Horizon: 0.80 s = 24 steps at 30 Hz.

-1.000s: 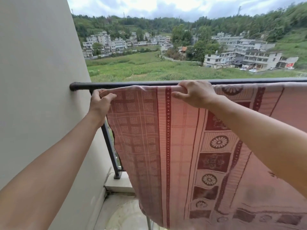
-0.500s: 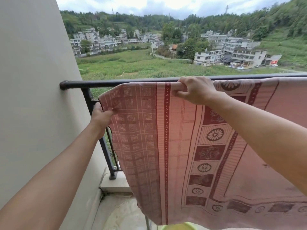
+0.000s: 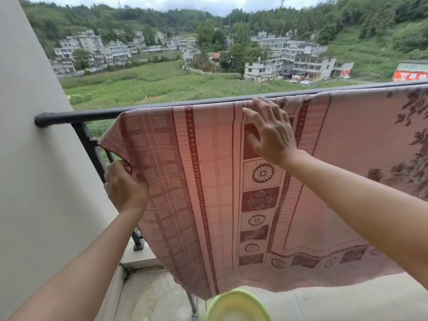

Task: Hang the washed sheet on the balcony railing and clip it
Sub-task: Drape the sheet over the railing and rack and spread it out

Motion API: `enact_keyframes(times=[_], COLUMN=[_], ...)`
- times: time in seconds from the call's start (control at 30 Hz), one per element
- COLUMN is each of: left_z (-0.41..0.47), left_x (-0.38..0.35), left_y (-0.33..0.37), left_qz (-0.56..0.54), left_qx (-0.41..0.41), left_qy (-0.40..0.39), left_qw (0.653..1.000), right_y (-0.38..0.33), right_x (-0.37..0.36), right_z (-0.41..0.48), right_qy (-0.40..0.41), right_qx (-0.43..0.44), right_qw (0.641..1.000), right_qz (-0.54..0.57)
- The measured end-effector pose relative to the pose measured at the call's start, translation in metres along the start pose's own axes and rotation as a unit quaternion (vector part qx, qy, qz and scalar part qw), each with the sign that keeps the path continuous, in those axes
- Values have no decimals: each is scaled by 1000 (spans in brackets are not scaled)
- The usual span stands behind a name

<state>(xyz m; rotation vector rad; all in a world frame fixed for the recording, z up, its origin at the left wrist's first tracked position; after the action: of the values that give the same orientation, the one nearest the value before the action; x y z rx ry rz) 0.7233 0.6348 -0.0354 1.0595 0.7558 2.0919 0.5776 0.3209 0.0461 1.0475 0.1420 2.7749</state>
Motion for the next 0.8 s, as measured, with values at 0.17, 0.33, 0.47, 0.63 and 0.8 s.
enact_keyframes(times=[0.17,0.33,0.47,0.63,0.8], left_z=[-87,-188,-277,-393,-500], left_x=[-67,-128,-173,-224,-274], left_y=[77,177,253,339,418], left_qz=[101,129,130,139,108], left_qx=[-124,-212,-286,-361,-429], left_qy=[-234,-358,-404,-458,-508], left_qw=[959,900,859,800,738], right_y=[57,154,238,325,395], right_x=[6,36,91,159,223], right_z=[-66,-167,-259,-368,-461], right_qy=[-130,-312,-356,-370,-360], right_qx=[-79,-206,-283,-377,-470], right_qw=[988,927,888,844,798], right_qz=[-8,-36,-71,-94,-108])
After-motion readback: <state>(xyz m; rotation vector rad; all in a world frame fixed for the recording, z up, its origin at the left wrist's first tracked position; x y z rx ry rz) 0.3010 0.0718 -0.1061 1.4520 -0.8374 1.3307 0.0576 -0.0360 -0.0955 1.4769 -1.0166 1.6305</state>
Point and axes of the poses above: each hand's wrist, its own z-axis towards the middle knuckle, its own x-axis out of the back of the hand, y = z × x, the point moved 6 cm from there along z, towards the middle knuckle, and after that the axes turned 6 degrees about x, right-handed, at the moved point
